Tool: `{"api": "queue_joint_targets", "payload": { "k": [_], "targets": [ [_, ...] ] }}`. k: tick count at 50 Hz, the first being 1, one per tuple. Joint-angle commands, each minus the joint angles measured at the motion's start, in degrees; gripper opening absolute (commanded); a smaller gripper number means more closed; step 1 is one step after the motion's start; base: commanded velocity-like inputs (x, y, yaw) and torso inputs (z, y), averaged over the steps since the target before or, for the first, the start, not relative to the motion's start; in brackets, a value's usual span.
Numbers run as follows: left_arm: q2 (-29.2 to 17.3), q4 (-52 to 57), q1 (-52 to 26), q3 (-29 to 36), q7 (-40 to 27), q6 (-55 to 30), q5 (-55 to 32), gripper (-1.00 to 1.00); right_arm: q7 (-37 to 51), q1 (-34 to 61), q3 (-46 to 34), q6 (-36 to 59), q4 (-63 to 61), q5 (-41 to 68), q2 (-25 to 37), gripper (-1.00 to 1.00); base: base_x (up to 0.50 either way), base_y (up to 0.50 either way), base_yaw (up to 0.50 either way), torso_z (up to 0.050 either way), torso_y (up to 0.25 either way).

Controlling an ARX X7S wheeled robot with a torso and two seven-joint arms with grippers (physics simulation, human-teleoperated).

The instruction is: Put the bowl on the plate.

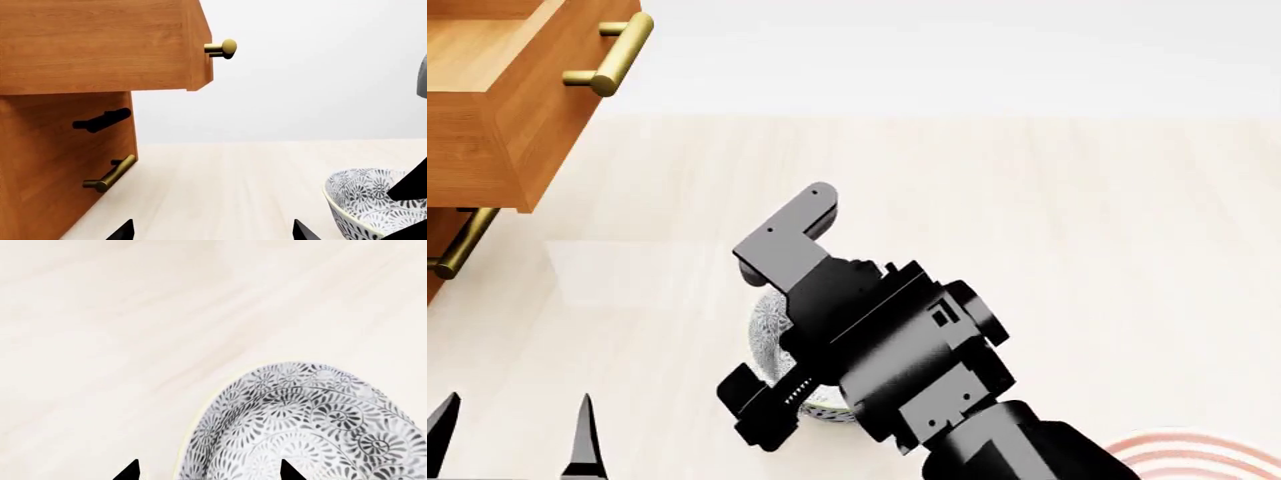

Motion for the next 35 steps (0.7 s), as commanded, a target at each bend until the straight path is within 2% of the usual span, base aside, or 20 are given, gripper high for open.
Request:
{"api": "queue_joint_targets", "payload": {
  "k": [1,8,15,35],
  "targets": [
    [-0.15,-0.22,-0.10,0.13,-0.16,0.18,-0.19,1.00,1.83,1.13,-10.33,-5.65,7.12,9.73,-1.50,1.00,0.00,0.00,0.00,0.000,0.000],
    [-0.13,-0.88,-0.21,0.27,-0.17,0.71,-0.18,1.00,3.82,2.25,-19.91,-8.60,8.97,19.48,-1.51,1.00,0.00,0.00,0.00,0.000,0.000],
    [-0.23,-0.82,-0.31,0.41,-0.25,0.62,-0.33,1.00,4.75,2.66,-25.85,-10.33,9.95,25.40,-1.52,1.00,0.00,0.00,0.00,0.000,0.000],
    [-0.45,-1.00,-0.24,0.83,-0.58,1.01,-0.38,1.00,5.25,3.08,-31.21,-12.36,13.27,30.49,-1.52,1.00,0.00,0.00,0.00,0.000,0.000]
  ]
}}
